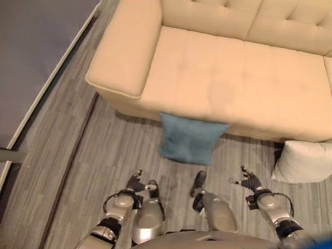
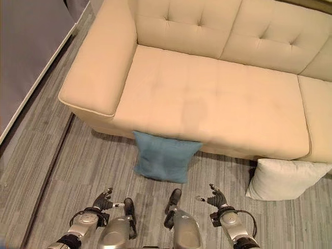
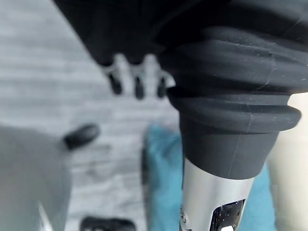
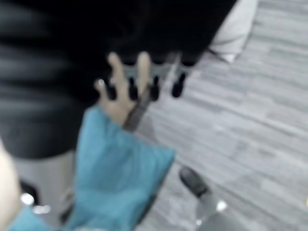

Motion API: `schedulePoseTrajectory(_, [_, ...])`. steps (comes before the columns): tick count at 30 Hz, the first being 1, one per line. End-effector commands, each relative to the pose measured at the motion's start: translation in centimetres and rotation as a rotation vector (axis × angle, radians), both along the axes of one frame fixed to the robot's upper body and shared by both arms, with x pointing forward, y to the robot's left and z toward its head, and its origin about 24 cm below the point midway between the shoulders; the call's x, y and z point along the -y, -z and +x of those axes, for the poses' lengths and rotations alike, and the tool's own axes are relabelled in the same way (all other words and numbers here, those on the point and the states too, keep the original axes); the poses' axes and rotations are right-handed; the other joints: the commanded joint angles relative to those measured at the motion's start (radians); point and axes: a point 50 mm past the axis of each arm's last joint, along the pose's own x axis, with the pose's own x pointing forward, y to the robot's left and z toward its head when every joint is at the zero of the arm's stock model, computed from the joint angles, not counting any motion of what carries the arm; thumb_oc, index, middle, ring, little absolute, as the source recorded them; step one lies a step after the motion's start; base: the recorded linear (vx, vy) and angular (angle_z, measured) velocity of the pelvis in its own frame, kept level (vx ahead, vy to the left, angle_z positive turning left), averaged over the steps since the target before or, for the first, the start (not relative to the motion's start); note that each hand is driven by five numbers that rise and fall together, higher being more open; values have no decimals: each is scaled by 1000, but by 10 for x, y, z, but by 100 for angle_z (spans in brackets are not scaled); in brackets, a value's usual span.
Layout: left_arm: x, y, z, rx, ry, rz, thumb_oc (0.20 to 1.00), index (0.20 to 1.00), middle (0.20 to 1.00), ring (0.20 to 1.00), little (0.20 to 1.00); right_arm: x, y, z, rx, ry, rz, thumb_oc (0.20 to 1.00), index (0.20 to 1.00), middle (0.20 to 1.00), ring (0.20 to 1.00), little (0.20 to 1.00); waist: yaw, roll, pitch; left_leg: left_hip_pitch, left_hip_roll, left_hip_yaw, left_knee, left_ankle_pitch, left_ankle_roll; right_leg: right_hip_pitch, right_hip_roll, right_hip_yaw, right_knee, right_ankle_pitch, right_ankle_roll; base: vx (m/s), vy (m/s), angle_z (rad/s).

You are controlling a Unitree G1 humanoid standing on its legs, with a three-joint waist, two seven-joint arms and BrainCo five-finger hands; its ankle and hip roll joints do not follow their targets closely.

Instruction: Pick up all the scattered cushions and arrange them neatly on the sofa.

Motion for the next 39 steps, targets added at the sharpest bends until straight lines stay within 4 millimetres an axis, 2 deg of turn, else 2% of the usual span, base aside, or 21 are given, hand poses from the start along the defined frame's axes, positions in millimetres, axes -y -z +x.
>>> schedulePoseTrajectory(1, [-3, -9, 7, 71, 4, 16, 1000, 1000, 1000, 1000, 1000, -5, -13, 18, 83, -25, 3, 1000, 1000, 1000, 1000, 1000, 25, 9, -21, -63, 5, 17, 36, 54, -20, 77, -120, 25, 126, -47, 148, 128, 198, -62])
schedulePoseTrajectory(4, [-5, -10, 8, 80, 6, 20, 1000, 1000, 1000, 1000, 1000, -6, -13, 17, 81, -30, 2, 1000, 1000, 1000, 1000, 1000, 31, 11, -20, -38, -5, 22, 33, 23, -20, 84, -134, 22, 140, -51, 168, 137, 109, -41])
schedulePoseTrajectory(6, [-7, -13, 10, 97, -2, 24, 1000, 1000, 1000, 1000, 1000, -9, -14, 20, 87, -46, 0, 1000, 1000, 1000, 1000, 1000, 47, 15, -15, -19, -16, 41, 29, 7, -10, 75, -158, -20, 160, -27, 182, 106, 102, -7])
schedulePoseTrajectory(10, [-11, -16, 13, 110, -15, 34, 1000, 1000, 1000, 1000, 1000, -12, -18, 27, 109, -65, -7, 1000, 1000, 1000, 1000, 1000, 57, 21, -5, 2, -19, 55, 14, -2, 0, 27, -169, -32, 215, -12, 191, 56, 64, -38])
schedulePoseTrajectory(13, [-14, -17, 12, 113, -30, 36, 1000, 1000, 1000, 1000, 1000, -12, -22, 30, 123, -85, -14, 1000, 1000, 1000, 1000, 1000, 64, 15, -6, 19, -17, 75, 17, -15, -6, -24, -142, -89, 157, 7, 181, 107, -76, -42])
schedulePoseTrajectory(16, [-13, -13, 8, 94, -20, 37, 1000, 1000, 1000, 1000, 1000, -9, -18, 24, 100, -73, -13, 1000, 1000, 1000, 1000, 1000, 54, 15, -19, 9, -10, 61, 72, -33, -15, 2, -120, -65, 128, -21, 165, 116, -139, -18])
schedulePoseTrajectory(17, [-6, -11, 5, 85, -3, 13, 1000, 1000, 1000, 1000, 1000, -2, -14, 17, 82, -58, -21, 1000, 1000, 1000, 1000, 1000, 42, 13, -26, -14, 23, 68, 141, -33, -46, 41, -82, -57, 100, -55, 139, 176, -270, 29])
schedulePoseTrajectory(18, [-3, -10, 5, 82, 3, 2, 1000, 1000, 1000, 1000, 1000, 2, -14, 15, 78, -48, -32, 1000, 1000, 1000, 1000, 1000, 39, 14, -25, -25, 52, 84, 184, -20, -69, 66, -74, -84, 83, -64, 127, 119, -224, 43])
schedulePoseTrajectory(19, [-3, -10, 5, 82, 3, 1, 1000, 1000, 1000, 1000, 1000, 3, -14, 15, 78, -48, -32, 1000, 1000, 1000, 1000, 1000, 37, 17, -25, -28, 57, 80, 191, -22, -71, 70, -70, -88, 79, -64, 126, 78, -226, 44])
schedulePoseTrajectory(20, [2, -10, 7, 83, 18, -12, 1000, 1000, 1000, 1000, 1000, 7, -15, 14, 82, -35, -36, 1000, 1000, 1000, 1000, 1000, 40, 19, -13, -47, 93, 70, 249, 24, -103, 106, -45, -108, 54, -81, 101, 51, -188, 57])
schedulePoseTrajectory(22, [4, -10, 8, 88, 20, -19, 1000, 1000, 1000, 1000, 1000, 8, -16, 15, 86, -43, -39, 1000, 1000, 1000, 1000, 1000, 43, 24, -11, -55, 99, 29, 262, 39, -115, 116, -25, -114, 45, -93, 90, 54, -132, 36])
schedulePoseTrajectory(23, [6, -11, 10, 96, 22, -23, 1000, 1000, 1000, 1000, 1000, 7, -18, 16, 97, -49, -37, 1000, 1000, 1000, 1000, 1000, 44, 29, -13, -62, 94, -11, 221, 46, -113, 124, -7, -107, 34, -106, 85, 64, -28, 1])
schedulePoseTrajectory(25, [7, -11, 10, 95, 25, -25, 1000, 1000, 1000, 1000, 1000, 6, -18, 16, 95, -50, -37, 1000, 1000, 1000, 1000, 1000, 41, 28, -17, -57, 94, -10, 177, 45, -109, 125, -6, -106, 27, -104, 89, 60, 4, 2])
schedulePoseTrajectory(27, [8, -12, 10, 99, 31, -24, 1000, 1000, 1000, 1000, 1000, 6, -20, 18, 109, -52, -38, 1000, 1000, 1000, 1000, 1000, 40, 30, -29, -55, 104, -16, 79, 74, -110, 129, -4, -96, 7, -100, 98, 110, 100, 7])
schedulePoseTrajectory(28, [9, -13, 12, 109, 35, -23, 1000, 1000, 1000, 1000, 1000, 7, -22, 19, 117, -54, -44, 1000, 1000, 1000, 1000, 1000, 52, 32, -34, -79, 112, -70, 17, 122, -119, 136, -2, -81, -1, -107, 103, 121, 110, 3])
schedulePoseTrajectory(29, [9, -13, 12, 109, 35, -23, 1000, 1000, 1000, 1000, 1000, 7, -22, 19, 117, -54, -44, 1000, 1000, 1000, 1000, 1000, 52, 32, -34, -79, 112, -70, 17, 123, -119, 136, -2, -81, -1, -107, 103, 115, 193, -1])
schedulePoseTrajectory(30, [9, -13, 12, 106, 29, -26, 1000, 1000, 1000, 1000, 1000, 7, -24, 21, 126, -52, -44, 1000, 1000, 1000, 1000, 1000, 60, 34, -30, -102, 113, -110, -16, 162, -111, 139, -14, -81, 2, -96, 100, 78, 178, -12])
schedulePoseTrajectory(32, [9, -12, 11, 103, 23, -29, 1000, 1000, 1000, 1000, 1000, 7, -23, 21, 123, -55, -44, 1000, 1000, 1000, 1000, 1000, 59, 33, -31, -95, 102, -109, -14, 148, -102, 139, -23, -74, 15, -98, 105, 93, 224, -22])
schedulePoseTrajectory(33, [9, -10, 8, 88, 22, -31, 1000, 1000, 1000, 1000, 1000, 4, -23, 22, 127, -51, -38, 1000, 1000, 1000, 1000, 1000, 52, 31, -26, -91, 83, -76, -1, 134, -86, 126, -72, -71, 71, -91, 124, 77, 296, -34])
schedulePoseTrajectory(35, [7, -10, 7, 87, 24, -21, 1000, 1000, 1000, 1000, 1000, -1, -25, 25, 137, -63, -30, 1000, 1000, 1000, 1000, 1000, 61, 27, -21, -80, 51, -58, 5, 106, -60, 105, -115, -45, 113, -76, 141, 77, 303, -24])
schedulePoseTrajectory(39, [4, -10, 7, 83, 26, -10, 1000, 1000, 1000, 1000, 1000, -4, -20, 22, 114, -63, -21, 1000, 1000, 1000, 1000, 1000, 67, 24, -18, -59, 17, -32, 13, 78, -32, 92, -158, -28, 158, -46, 162, 101, 217, -34])
